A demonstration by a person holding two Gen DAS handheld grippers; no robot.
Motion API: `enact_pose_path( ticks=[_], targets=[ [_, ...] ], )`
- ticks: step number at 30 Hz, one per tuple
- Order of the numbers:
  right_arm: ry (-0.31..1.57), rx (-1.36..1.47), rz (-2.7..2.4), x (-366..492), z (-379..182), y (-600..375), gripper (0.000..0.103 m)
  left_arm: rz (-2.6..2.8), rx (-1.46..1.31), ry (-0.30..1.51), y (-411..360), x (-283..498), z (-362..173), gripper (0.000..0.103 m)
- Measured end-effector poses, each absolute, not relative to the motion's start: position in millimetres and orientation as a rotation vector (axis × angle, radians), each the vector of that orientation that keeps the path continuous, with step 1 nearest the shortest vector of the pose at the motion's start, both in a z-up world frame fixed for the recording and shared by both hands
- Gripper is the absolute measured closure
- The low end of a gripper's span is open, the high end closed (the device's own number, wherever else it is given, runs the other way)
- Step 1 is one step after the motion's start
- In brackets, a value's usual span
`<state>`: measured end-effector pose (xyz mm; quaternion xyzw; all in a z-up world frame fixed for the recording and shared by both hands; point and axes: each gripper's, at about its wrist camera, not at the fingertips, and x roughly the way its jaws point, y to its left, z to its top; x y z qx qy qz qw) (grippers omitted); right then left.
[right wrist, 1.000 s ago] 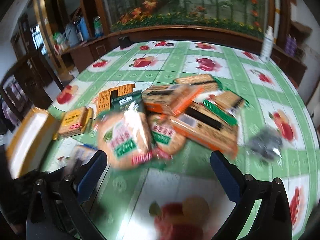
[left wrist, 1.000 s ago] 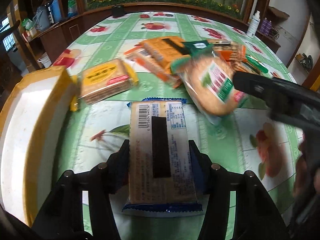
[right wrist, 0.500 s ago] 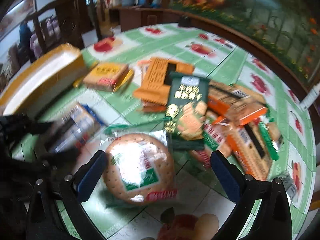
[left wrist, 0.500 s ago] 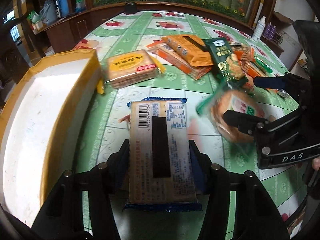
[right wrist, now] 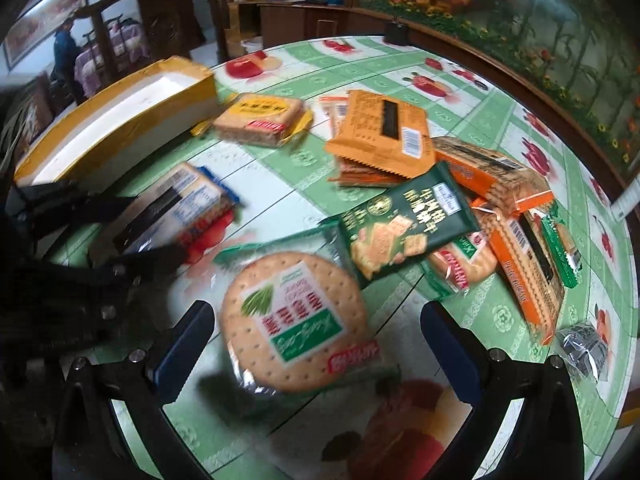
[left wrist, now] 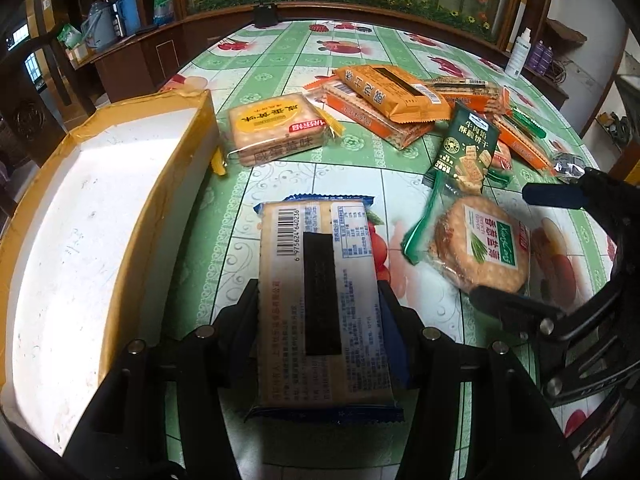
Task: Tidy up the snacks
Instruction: 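Carry both packs over the foam box and release them inside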
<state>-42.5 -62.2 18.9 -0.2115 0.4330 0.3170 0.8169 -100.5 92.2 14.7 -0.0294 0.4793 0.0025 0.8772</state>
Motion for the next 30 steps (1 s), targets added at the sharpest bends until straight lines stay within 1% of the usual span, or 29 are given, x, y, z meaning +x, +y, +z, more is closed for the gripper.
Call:
enact_pose_path(
  ticks=[4, 6, 9, 10, 11, 12, 19, 24, 30],
  targets=[
    [0.928, -0.472, 0.676, -38, 13, -57, 0.001, 0.017, -0.050, 0.998, 92, -100, 14, 0.046],
    [0.963, -0.457, 0.690, -30, 5, -53, 0.001, 0.017, -0.044, 0.999, 92, -100, 14, 0.046],
    [0.949, -0.394, 0.713, -26, 1, -60, 0.006, 0.021, -0.043, 0.999, 90, -99, 14, 0.046],
    [0.941, -0.390, 0.712, -27, 2, -62, 0.015, 0.022, -0.039, 0.997, 89, -98, 14, 0.046],
    [0.932, -0.386, 0.716, -28, 4, -64, 0.026, 0.018, -0.038, 0.993, 88, -98, 14, 0.046],
    [0.926, -0.390, 0.709, -30, 6, -65, 0.027, 0.014, -0.035, 0.990, 87, -97, 14, 0.046],
    [0.928, -0.381, 0.669, -47, 9, -81, 0.027, -0.002, -0.025, 0.978, 78, -104, 18, 0.046],
    [0.877, -0.341, 0.659, -64, 27, -91, 0.027, -0.016, -0.023, 0.933, 78, -115, 38, 0.046],
    [0.794, -0.329, 0.685, -76, 57, -80, 0.027, -0.012, -0.042, 0.883, 95, -131, 69, 0.046]
  ],
)
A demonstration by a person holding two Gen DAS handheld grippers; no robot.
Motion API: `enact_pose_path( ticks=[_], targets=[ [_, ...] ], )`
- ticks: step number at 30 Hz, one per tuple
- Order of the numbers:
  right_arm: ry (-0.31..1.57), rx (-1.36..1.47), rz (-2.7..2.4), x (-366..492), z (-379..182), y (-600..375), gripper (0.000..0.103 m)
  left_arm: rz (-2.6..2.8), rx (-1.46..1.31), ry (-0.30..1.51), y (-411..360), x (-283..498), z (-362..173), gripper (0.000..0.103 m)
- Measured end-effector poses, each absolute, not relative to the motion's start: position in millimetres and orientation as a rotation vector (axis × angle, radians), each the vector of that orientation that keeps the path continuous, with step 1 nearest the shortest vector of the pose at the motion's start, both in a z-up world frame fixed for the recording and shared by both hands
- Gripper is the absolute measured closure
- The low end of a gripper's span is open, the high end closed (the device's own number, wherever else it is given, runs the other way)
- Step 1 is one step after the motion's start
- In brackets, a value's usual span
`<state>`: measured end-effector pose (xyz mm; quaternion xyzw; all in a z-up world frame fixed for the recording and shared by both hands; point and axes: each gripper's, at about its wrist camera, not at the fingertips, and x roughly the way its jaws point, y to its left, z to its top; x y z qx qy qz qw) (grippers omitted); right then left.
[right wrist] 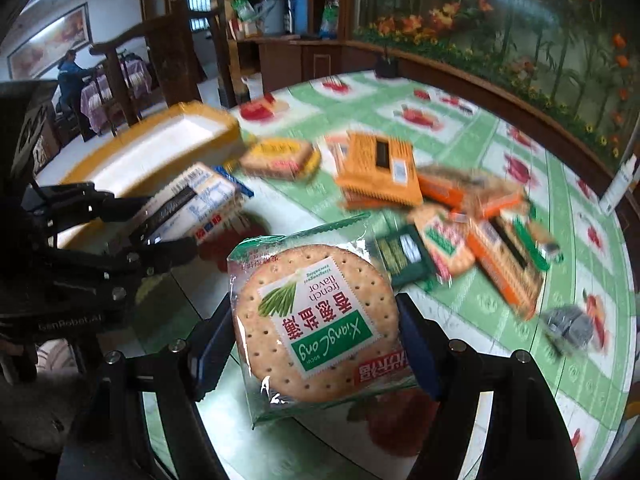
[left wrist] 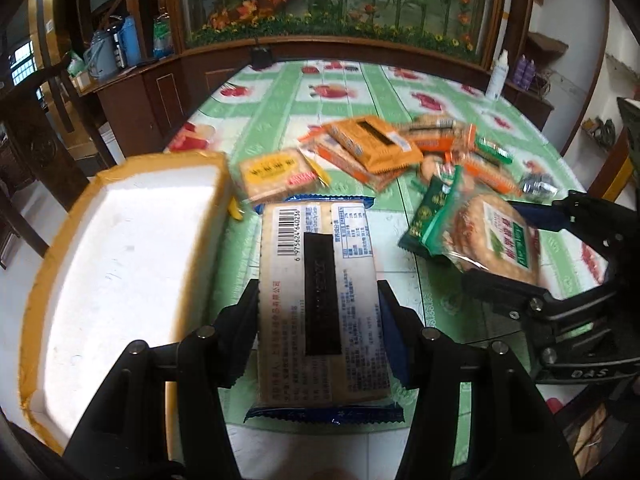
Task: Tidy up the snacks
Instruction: 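Carry both packs over the foam box and release them inside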
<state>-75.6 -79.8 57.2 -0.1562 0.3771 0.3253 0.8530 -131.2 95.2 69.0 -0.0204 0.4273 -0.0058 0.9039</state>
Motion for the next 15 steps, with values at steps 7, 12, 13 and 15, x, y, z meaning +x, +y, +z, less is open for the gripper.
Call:
enact_pose_path(
  ticks=[7, 12, 13, 15],
  targets=[
    [0.708, -0.316, 0.764, -72, 86, -35, 0.027, 0.069, -0.056, 0.805, 150, -148, 118, 0.046],
    [0.674, -0.316, 0.845, -62, 98, 14, 0.027, 0.159, -0.045, 0.792, 189, -149, 129, 0.046],
    [0.673, -0.320, 0.856, -62, 98, 22, 0.027, 0.178, -0.047, 0.796, 196, -148, 127, 0.046],
    [0.668, -0.330, 0.880, -57, 98, 45, 0.027, 0.224, -0.054, 0.813, 214, -144, 120, 0.046]
  ],
)
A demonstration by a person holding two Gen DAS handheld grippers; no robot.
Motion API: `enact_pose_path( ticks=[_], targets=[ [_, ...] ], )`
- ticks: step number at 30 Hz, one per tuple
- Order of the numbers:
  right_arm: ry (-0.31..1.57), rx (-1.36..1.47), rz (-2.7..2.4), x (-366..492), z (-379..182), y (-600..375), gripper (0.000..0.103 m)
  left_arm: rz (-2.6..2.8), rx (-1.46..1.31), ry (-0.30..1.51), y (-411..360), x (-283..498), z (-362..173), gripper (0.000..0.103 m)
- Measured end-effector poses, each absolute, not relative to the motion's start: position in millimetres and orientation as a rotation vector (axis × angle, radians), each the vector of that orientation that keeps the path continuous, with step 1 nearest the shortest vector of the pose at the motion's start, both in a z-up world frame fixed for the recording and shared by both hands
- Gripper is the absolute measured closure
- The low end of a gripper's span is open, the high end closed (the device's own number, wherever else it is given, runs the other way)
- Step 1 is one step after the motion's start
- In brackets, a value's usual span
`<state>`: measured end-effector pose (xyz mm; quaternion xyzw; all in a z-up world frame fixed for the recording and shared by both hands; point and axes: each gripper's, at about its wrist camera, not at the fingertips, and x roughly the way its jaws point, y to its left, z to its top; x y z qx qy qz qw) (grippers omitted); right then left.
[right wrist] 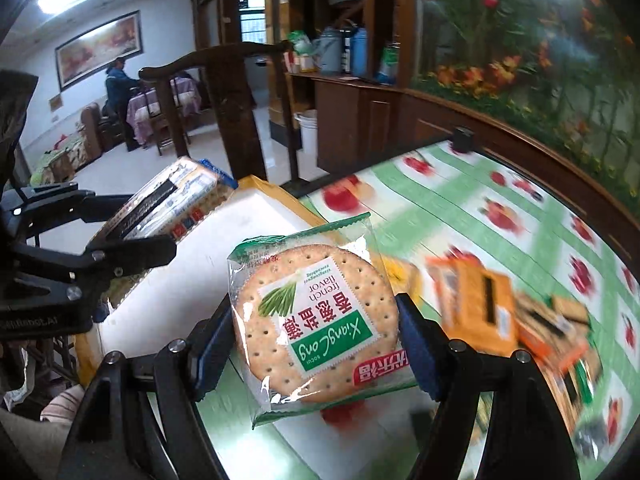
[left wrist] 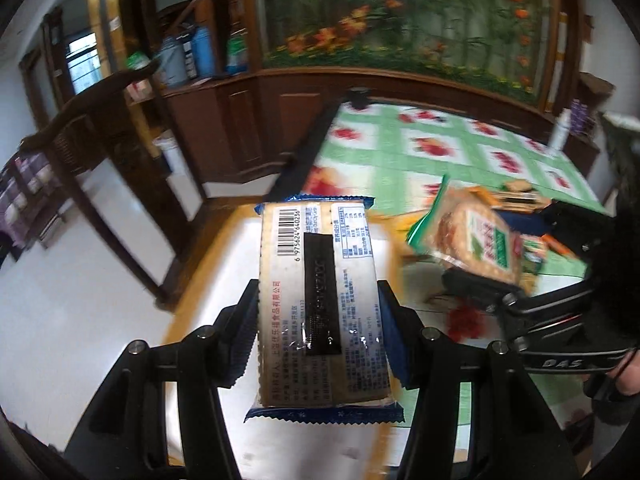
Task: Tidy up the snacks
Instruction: 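Carry both packs over the foam box and release them inside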
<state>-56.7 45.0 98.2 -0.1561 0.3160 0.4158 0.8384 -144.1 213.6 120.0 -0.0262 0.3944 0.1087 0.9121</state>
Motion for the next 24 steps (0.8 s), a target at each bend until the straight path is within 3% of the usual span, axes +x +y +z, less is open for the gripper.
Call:
enact_pose_path(
  ticks=[10, 24],
  targets=[
    [0.725, -0.427, 0.957, -30, 76, 132, 0.027, 0.349, -0.141, 0.972, 273, -118, 61, 0.046],
    [0.803, -0.494, 0.947, -17, 46, 169, 0.026, 0.416, -0.080, 1.075, 284, -99, 39, 0.045]
  ],
)
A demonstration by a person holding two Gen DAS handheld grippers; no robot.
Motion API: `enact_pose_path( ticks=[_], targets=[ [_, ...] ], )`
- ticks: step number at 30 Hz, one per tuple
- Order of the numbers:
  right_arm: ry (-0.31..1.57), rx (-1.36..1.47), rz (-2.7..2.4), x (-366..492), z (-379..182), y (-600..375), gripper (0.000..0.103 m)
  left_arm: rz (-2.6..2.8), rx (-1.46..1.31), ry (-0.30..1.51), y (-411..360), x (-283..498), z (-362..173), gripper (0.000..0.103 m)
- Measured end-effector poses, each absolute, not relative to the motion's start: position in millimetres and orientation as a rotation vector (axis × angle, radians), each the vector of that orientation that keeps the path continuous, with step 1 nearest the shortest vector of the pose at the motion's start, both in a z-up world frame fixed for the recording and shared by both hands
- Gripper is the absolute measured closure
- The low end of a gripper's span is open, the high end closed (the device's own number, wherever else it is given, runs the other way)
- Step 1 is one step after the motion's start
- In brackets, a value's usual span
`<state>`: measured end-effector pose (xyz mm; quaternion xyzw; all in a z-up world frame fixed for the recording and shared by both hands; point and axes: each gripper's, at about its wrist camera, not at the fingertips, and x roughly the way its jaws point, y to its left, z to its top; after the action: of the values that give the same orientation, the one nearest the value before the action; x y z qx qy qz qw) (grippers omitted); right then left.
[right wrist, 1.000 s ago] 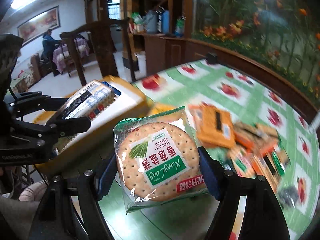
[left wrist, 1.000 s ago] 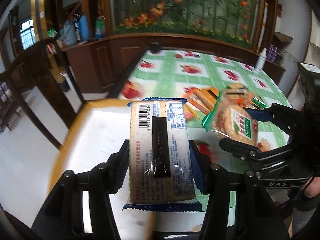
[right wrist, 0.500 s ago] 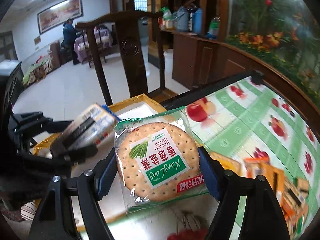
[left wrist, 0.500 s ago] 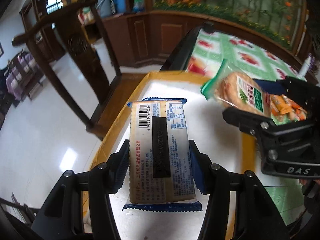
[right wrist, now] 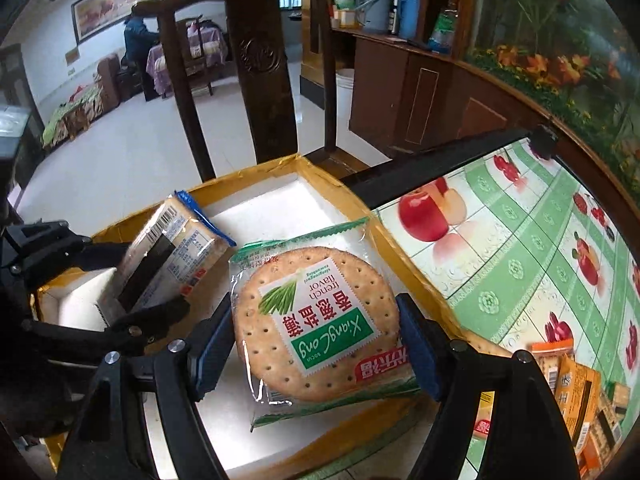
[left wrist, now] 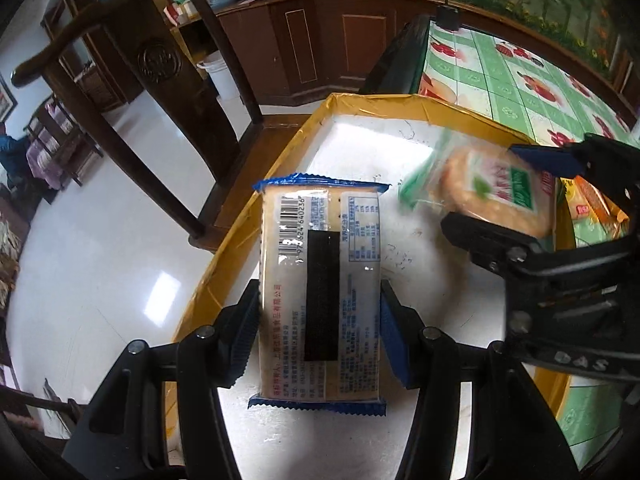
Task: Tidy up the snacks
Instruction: 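Carry both packs over the foam box and release them inside, then return both tools to the snack pile and reach for orange packs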
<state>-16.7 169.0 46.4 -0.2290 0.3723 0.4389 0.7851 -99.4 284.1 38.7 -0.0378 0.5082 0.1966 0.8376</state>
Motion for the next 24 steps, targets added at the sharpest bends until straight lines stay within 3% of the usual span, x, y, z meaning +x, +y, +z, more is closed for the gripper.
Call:
enact_pose_path(
  ticks=[8, 16, 24],
  targets=[
    [0.814, -0.448, 0.930, -17, 53, 155, 0.023, 0.432, -0.130, 1.048, 290, -104, 47, 0.022],
    [0.800, -0.336, 0.925, -22, 71, 113, 0.022, 0.434, -0.146, 0.947, 276, -128, 74, 0.014],
    [0.760, -0.356, 0.822, -30, 80, 66, 0.022, 0.384, -0.161, 0.892, 249, -142, 92, 0.013]
  ],
)
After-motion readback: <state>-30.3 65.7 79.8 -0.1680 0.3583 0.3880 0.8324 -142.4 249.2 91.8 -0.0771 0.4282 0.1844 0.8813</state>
